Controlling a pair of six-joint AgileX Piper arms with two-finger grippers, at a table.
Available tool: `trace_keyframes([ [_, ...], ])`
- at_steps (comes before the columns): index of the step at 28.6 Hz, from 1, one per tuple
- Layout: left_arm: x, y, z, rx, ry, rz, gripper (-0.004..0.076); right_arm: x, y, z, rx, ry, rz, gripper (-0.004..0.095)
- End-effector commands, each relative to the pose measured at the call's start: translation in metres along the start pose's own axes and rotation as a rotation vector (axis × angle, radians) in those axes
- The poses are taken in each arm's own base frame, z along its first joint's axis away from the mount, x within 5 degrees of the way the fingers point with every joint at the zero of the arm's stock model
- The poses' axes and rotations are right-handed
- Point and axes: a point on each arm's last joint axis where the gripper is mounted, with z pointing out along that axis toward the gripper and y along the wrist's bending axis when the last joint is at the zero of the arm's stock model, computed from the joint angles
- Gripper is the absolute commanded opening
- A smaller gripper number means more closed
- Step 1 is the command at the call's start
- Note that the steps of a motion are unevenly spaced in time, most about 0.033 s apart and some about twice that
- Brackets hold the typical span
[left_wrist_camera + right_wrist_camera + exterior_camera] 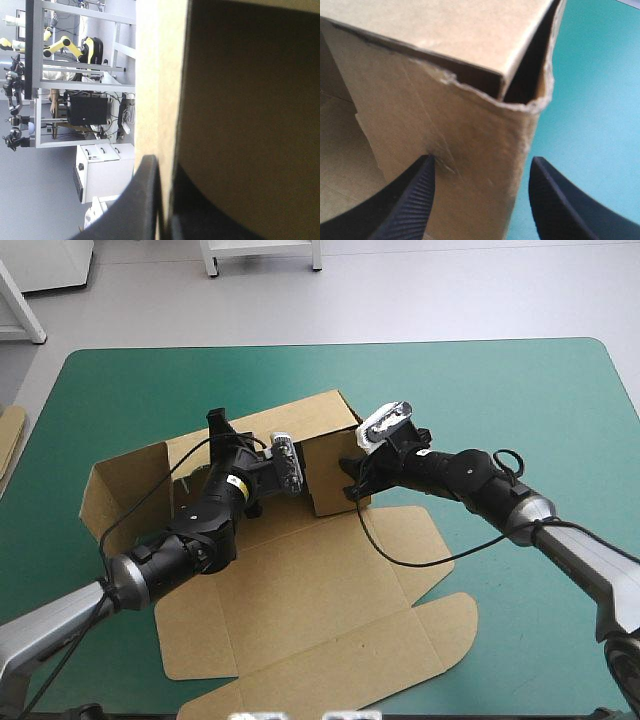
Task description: Fold the box
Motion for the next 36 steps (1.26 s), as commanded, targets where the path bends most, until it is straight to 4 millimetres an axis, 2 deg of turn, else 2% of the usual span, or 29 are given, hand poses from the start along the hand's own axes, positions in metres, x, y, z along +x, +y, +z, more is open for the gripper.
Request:
trace_keyframes([
  [1, 0.0, 0.006, -0.007, 0.003, -0.014, -0.096, -0.0009, -0.019, -0.003, -0.014, 0.068, -0.091, 0.006, 0.0513],
  [8, 0.0, 0.007, -0.007, -0.003, -0.013, -0.104, -0.0009, -0.016, 0.011, 0.002, 0.138, -0.11, -0.03, 0.0513],
  [14, 0.0, 0.007, -0.007, -0.004, -0.009, -0.107, -0.0009, -0.019, 0.012, 0.002, 0.193, -0.145, -0.007, 0.0499],
  [17, 0.0, 0.007, -0.007, -0.004, -0.009, -0.107, -0.0009, -0.019, 0.011, 0.002, 0.202, -0.15, 0.011, 0.039],
  [19, 0.0, 0.007, -0.007, -0.004, -0.009, -0.107, -0.0009, -0.02, 0.011, 0.002, 0.204, -0.151, 0.011, 0.026],
  [20, 0.0, 0.007, -0.007, -0.004, -0.009, -0.107, -0.0009, -0.019, 0.012, 0.002, 0.201, -0.15, 0.011, 0.0142],
  [22, 0.0, 0.007, -0.007, -0.003, -0.009, -0.108, -0.0009, -0.019, 0.012, 0.002, 0.191, -0.146, 0.011, -0.0019],
  [32, 0.002, 0.006, -0.007, 0.001, 0.011, -0.113, -0.0004, -0.019, 0.013, 0.002, 0.181, -0.142, 0.011, -0.0005],
  [34, 0.001, 0.005, -0.008, 0.006, 0.012, -0.116, 0.0029, -0.019, 0.013, 0.002, 0.181, -0.142, 0.011, -0.0005],
  [36, -0.001, 0.004, -0.01, 0.006, 0.018, -0.108, 0.01, -0.019, 0.013, 0.002, 0.181, -0.142, 0.012, -0.0006],
])
